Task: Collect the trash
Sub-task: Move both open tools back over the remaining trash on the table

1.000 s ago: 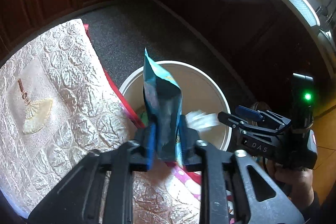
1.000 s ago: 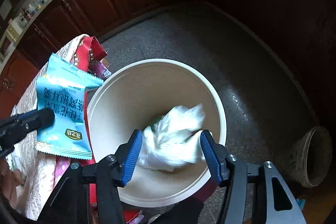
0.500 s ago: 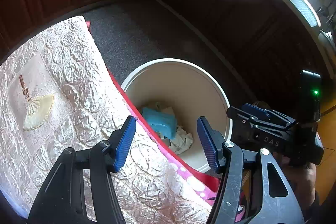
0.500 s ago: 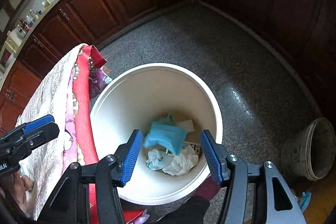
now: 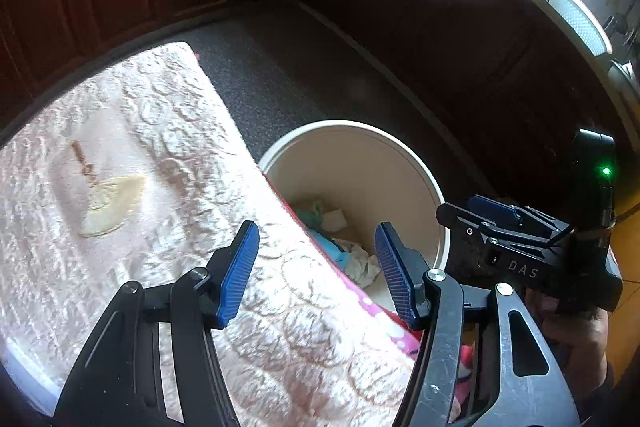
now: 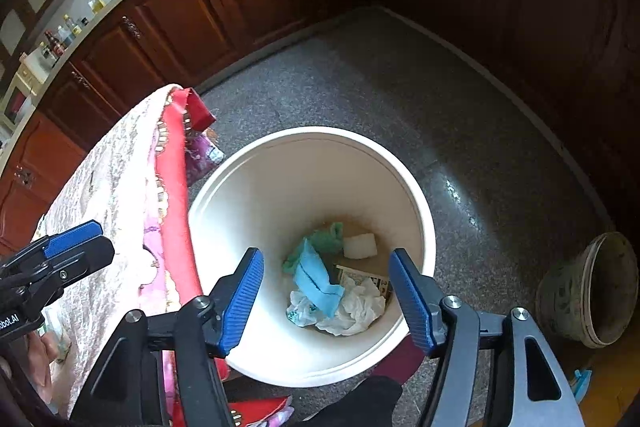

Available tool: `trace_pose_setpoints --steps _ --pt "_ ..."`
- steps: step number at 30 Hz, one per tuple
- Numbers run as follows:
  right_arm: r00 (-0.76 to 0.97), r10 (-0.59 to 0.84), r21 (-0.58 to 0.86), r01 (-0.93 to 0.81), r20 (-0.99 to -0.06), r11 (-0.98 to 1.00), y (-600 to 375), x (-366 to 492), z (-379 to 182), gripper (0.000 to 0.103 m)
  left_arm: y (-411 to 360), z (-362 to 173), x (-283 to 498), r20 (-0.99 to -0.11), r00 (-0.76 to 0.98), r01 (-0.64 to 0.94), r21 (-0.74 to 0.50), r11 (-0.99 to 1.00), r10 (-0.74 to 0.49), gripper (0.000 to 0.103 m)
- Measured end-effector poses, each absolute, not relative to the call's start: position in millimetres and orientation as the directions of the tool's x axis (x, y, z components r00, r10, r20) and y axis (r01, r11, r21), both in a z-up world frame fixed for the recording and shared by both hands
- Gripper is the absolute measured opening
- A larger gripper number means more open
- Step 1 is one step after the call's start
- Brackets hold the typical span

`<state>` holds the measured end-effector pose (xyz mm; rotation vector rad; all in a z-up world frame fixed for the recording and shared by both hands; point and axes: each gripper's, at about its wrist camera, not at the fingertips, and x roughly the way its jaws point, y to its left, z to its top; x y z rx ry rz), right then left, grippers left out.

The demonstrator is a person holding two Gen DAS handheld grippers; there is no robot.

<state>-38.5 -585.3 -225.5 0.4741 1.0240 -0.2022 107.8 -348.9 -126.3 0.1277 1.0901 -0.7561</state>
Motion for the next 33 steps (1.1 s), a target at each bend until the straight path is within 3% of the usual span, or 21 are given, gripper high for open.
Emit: trace_pose_setpoints --steps 12,22,33 --pt "0.584 0.074 0.286 0.279 -0.809 0.917 -537.4 -29.0 -174.5 0.066 -264.5 -88.8 98.8 -0.812 0.362 0.523 -0.231 0.821 -0.459 0.059" --pt "0.617 0.177 0.311 0.117 -0.767 0.943 -460.7 -14.7 -144.4 0.073 -182.6 -61.3 83.7 -0.806 0.44 0.4 -0.219 0.89 -0.396 0.059" --pt "0.553 0.322 0.33 -0.089 -0.768 0.94 -358.5 12.2 -146.2 0.074 -54.2 -84.6 93.6 -0.867 0.443 0.158 -0.176 0.972 -0.229 0.059"
